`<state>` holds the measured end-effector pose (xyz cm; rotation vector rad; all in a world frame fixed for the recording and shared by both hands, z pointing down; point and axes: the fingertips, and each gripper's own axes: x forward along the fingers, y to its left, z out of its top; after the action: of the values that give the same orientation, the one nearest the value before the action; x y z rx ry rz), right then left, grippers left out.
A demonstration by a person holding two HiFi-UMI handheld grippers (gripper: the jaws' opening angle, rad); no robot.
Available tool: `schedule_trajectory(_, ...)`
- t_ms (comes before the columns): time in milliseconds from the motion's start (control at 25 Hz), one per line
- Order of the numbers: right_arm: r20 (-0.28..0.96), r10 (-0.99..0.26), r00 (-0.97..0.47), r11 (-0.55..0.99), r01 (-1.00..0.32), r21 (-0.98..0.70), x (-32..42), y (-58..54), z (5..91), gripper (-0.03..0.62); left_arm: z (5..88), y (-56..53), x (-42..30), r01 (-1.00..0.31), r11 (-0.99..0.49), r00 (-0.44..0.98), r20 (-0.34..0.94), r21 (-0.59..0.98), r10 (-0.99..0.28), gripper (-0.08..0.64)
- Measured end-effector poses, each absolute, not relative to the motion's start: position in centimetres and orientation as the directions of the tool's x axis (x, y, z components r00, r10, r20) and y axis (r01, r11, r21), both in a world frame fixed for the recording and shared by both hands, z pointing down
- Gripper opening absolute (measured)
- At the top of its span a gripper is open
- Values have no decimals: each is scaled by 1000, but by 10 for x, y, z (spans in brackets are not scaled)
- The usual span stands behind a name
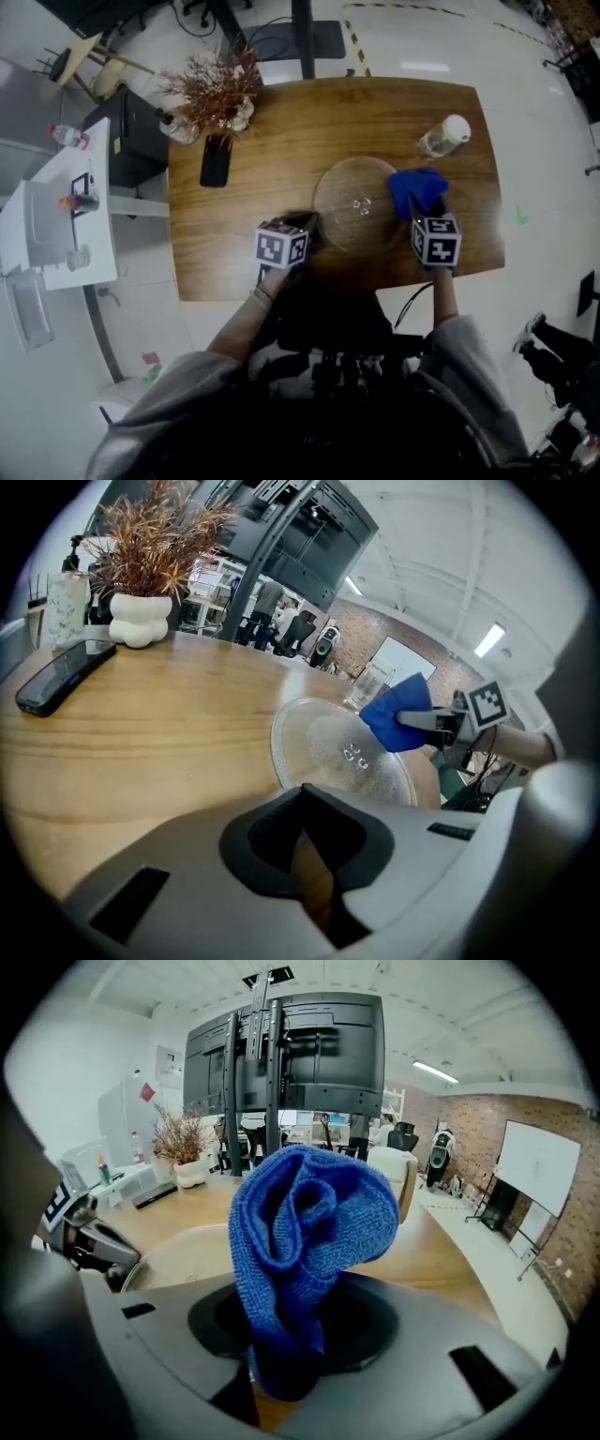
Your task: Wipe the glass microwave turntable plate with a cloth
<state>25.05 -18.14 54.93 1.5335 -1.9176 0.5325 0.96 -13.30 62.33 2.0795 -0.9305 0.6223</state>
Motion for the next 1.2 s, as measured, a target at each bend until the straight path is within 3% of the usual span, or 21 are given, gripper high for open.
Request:
schedule_trajectory(360, 742, -650, -163, 255, -967, 11, 240, -114, 572, 146, 622, -131, 8, -793, -445, 598, 675, 417, -433, -5)
schedule_trajectory(800, 768, -542, -341, 321, -929, -186, 181, -15, 576, 135, 621, -130, 8, -810, -444, 573, 677, 383, -461, -5)
schedule_trajectory(1000, 721, -589, -365, 324, -924, -203, 177, -21, 564, 124, 615, -129, 6, -788, -433, 613, 620, 437, -490, -5)
schedule_trajectory(1200, 651, -639, -410, 328, -911, -252, 182, -40, 547, 120, 603, -113, -7, -761, -319, 630, 524, 566, -573, -5)
